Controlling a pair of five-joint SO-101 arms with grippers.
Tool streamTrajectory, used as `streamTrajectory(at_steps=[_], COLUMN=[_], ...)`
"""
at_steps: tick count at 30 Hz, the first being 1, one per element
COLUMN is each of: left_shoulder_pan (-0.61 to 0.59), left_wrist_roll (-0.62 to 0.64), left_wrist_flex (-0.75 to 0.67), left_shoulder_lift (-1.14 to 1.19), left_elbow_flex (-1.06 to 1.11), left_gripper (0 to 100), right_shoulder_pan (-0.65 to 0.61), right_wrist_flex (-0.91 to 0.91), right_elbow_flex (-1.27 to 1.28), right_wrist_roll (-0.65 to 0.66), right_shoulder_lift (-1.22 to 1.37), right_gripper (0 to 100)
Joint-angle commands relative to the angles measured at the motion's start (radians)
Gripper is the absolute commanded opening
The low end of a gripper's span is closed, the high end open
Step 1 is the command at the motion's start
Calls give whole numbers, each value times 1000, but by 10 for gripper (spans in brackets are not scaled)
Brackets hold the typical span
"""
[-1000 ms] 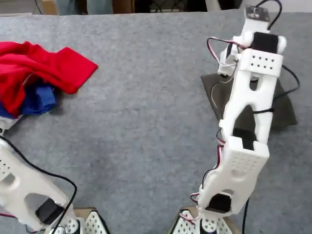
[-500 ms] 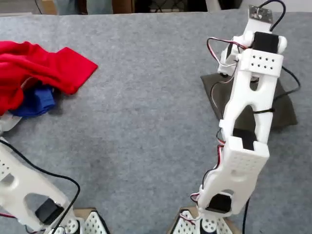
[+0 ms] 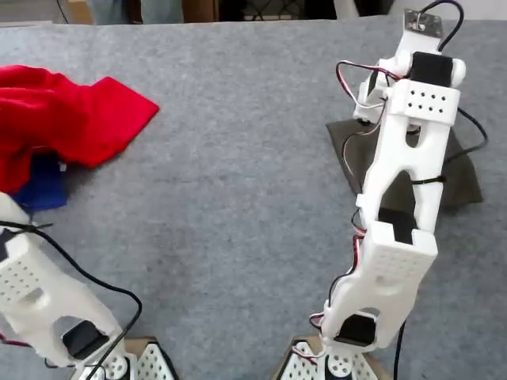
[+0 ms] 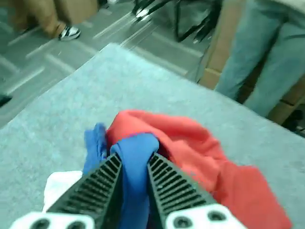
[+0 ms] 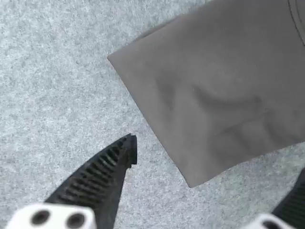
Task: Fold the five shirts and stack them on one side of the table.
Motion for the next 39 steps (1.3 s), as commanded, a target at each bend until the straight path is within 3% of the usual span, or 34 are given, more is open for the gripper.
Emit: streamTrajectory(at_steps=[1, 8, 18, 24, 27, 30, 35, 39], left_shoulder_pan=[96, 332, 751, 1044, 1129, 1104, 908, 717], left_wrist_roll=[-2, -5, -3, -3, -2, 38, 169, 130], left_wrist_flex=[3, 5, 2, -46, -52, -66, -94, -157], left_shoulder_lift=[-109, -180, -400, -535, -582, -614, -674, -715], left_elbow_flex=[-39, 104, 918, 1259, 1388, 1426, 1425, 1425], left_gripper=[29, 29, 29, 32, 36, 116, 316, 325], right_shoulder_pan=[-18, -18, -9, -15, -15, -15, -17, -28], right_wrist_flex=[9, 9, 8, 3, 3, 3, 3, 5], right_elbow_flex=[-45, -45, -47, -47, -47, -47, -48, -48], right_wrist_roll=[-8, -8, -3, -2, -2, -2, -2, -2], right_shoulder_lift=[-15, -15, -8, -7, -7, -5, 18, 51], right_gripper=[491, 491, 491, 491, 491, 491, 491, 491])
